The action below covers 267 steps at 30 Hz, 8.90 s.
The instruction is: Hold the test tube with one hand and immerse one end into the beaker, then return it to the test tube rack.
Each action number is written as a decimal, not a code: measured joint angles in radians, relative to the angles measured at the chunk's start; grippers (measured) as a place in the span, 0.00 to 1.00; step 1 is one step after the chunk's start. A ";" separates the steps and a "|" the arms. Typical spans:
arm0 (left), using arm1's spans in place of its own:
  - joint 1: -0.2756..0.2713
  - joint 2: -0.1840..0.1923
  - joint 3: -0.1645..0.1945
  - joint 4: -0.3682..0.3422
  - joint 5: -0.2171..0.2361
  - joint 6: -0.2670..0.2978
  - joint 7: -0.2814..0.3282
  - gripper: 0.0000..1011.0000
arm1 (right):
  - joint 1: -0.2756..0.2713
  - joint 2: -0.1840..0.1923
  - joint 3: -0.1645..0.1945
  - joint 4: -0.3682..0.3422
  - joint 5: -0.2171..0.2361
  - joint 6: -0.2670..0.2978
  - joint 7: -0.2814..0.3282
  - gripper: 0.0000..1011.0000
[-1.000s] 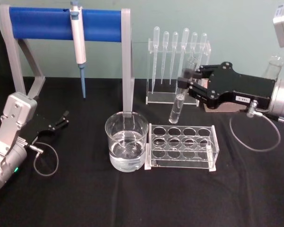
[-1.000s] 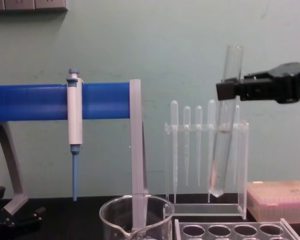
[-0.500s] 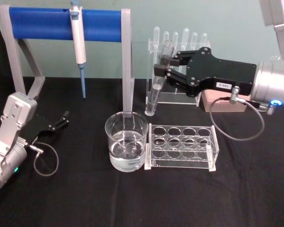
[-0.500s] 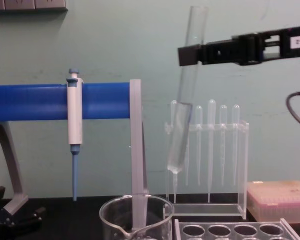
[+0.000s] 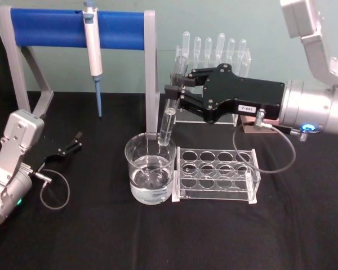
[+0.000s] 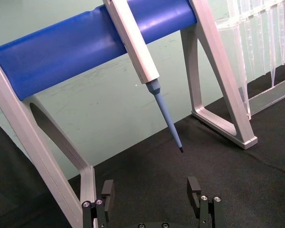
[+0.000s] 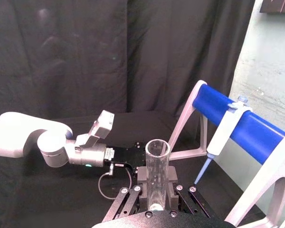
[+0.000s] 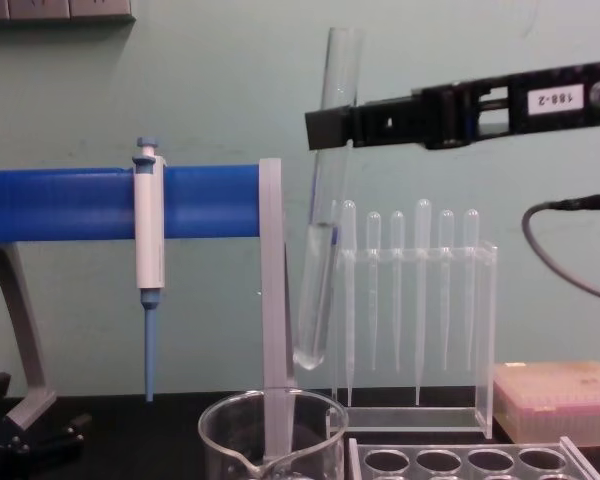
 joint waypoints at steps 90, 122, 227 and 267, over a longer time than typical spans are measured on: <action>0.000 0.000 0.000 0.000 0.000 0.000 0.000 0.99 | -0.087 -0.207 -0.073 0.313 -0.245 -0.127 0.015 0.24; 0.000 0.000 0.000 0.000 0.000 0.000 0.000 0.99 | -0.085 -0.205 -0.075 0.309 -0.243 -0.128 0.014 0.24; 0.000 0.000 0.000 0.000 0.000 0.000 0.000 0.99 | -0.085 -0.205 -0.075 0.309 -0.244 -0.128 0.013 0.24; 0.000 0.000 0.000 0.000 0.000 0.000 0.000 0.99 | -0.085 -0.205 -0.075 0.309 -0.244 -0.128 0.013 0.24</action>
